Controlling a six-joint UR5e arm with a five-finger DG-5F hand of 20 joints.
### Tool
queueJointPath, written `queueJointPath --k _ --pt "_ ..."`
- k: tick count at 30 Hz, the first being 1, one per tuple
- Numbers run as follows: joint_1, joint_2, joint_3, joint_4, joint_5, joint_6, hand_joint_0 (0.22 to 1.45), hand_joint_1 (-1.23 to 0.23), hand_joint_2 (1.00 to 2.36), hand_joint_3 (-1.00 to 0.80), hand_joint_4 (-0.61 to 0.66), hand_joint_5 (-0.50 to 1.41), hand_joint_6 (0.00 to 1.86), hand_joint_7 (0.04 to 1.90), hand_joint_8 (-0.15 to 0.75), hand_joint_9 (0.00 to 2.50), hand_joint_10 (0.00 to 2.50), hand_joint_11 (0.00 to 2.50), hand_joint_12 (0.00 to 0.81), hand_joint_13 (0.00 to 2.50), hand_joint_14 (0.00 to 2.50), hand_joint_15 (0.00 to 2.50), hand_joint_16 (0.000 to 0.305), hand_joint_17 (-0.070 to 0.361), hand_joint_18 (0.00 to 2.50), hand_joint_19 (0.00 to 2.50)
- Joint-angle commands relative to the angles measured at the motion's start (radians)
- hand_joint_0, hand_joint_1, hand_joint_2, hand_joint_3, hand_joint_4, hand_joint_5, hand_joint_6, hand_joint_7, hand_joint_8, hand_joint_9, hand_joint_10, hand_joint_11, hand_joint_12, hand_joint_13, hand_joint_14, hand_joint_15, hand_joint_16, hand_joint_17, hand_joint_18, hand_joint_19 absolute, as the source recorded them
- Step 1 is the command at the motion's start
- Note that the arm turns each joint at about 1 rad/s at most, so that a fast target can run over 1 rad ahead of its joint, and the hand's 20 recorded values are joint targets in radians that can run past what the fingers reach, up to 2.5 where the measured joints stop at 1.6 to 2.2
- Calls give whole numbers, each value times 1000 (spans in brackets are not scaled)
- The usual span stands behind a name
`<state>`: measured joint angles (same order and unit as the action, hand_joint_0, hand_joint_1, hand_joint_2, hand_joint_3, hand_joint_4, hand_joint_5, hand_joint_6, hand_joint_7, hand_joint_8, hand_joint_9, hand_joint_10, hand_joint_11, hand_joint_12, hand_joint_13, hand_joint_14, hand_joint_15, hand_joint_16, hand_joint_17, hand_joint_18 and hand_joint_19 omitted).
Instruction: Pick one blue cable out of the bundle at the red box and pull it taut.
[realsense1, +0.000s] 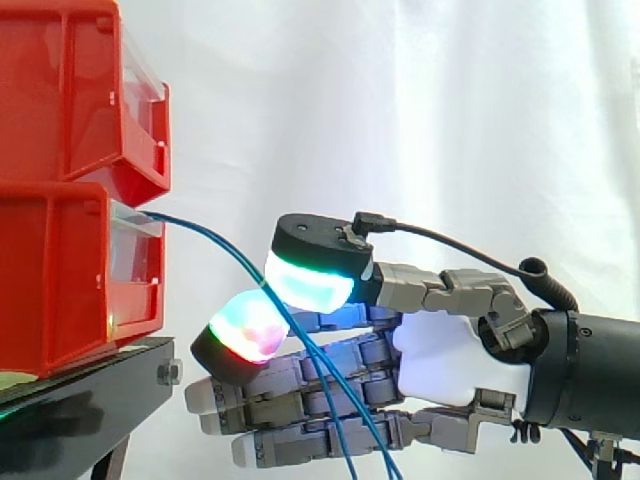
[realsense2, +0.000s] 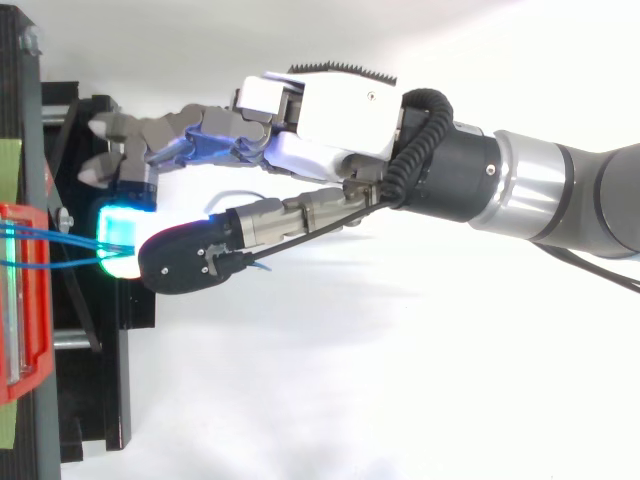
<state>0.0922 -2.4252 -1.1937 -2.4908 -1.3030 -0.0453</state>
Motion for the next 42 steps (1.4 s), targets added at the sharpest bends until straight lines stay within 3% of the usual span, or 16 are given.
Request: queueJointPath --k 1,9,13,19,24,30,42 --pt "0 0 0 0 -1 -1 622 -727 1022 -85 226 -198 854 982 349 396 4 189 390 122 1 0 61 138 206 63" --pt "4 3 0 0 -2 5 633 -771 1023 -54 193 -196 858 983 351 424 5 214 395 166 0 10 60 136 286 74" --pt "4 9 0 -17 -24 4 639 -779 1022 -85 220 -198 859 955 351 436 5 226 398 180 0 18 60 136 304 88" --pt "6 28 0 -89 -56 2 574 -733 1007 -408 248 -186 839 977 367 500 5 246 403 183 0 34 61 137 301 117" --pt "6 31 0 -137 -71 2 547 -680 1000 -500 252 -179 826 983 376 513 5 243 409 185 0 43 62 140 295 137" --pt "6 31 -1 -137 -70 1 546 -685 1000 -500 246 -168 797 1037 378 525 5 251 410 185 0 39 62 140 292 137" --pt "8 41 0 -137 -67 1 605 -754 1018 -194 219 -179 859 1110 368 538 9 276 402 214 0 39 60 134 335 140"
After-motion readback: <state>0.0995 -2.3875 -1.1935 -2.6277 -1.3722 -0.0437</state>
